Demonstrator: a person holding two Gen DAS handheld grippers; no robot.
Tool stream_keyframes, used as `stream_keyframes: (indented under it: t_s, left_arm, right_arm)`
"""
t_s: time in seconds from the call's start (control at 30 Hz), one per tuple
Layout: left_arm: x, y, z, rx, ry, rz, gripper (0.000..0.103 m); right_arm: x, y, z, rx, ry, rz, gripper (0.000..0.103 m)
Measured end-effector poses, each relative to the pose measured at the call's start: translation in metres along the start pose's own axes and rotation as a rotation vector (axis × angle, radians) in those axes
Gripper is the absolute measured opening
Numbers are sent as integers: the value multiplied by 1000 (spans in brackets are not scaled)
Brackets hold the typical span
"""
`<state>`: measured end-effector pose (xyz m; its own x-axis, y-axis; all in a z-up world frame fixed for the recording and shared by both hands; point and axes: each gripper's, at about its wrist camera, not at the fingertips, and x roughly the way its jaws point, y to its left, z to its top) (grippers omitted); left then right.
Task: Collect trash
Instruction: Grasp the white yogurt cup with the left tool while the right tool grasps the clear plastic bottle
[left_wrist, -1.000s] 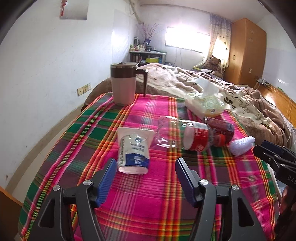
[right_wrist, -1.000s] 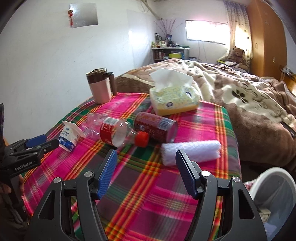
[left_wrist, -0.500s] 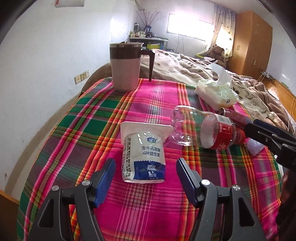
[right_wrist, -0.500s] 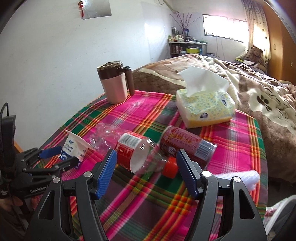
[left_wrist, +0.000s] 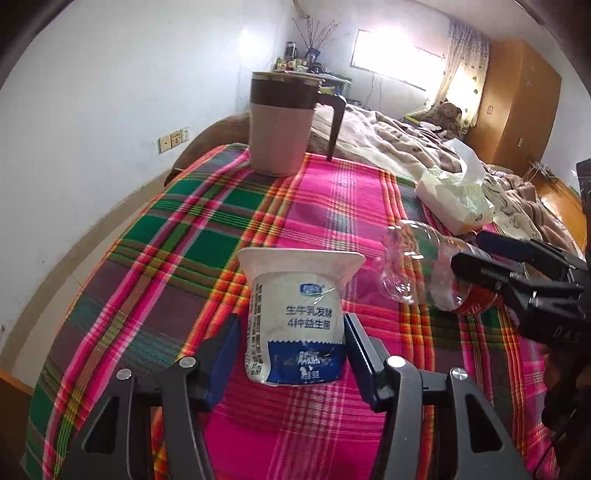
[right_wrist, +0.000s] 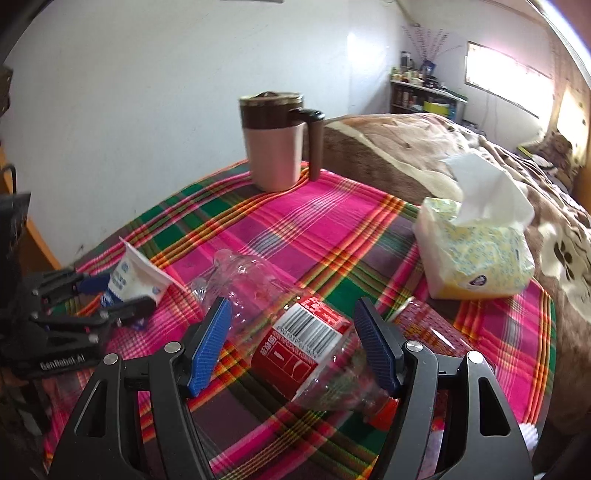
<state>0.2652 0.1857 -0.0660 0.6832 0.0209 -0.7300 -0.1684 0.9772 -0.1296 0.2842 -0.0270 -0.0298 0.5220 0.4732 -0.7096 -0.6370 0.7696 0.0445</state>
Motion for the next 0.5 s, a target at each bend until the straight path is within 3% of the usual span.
stream_keyframes:
  t_s: [0.23,0.33,0.4,0.5]
  left_arm:
    - [-2,15,2,-22,0,18,56]
    - [1,20,4,-30,9,15,56]
    - [1,21,4,-36,9,12,56]
    - [4,23,4,-41,13,14,56]
  right_arm:
    - [0,21,-5,-95,113,66,70]
    - [9,28,-5,-111,151,54,70]
    - [14,28,-5,-100,158,22,70]
    - [19,24,-5,-26,155,40,70]
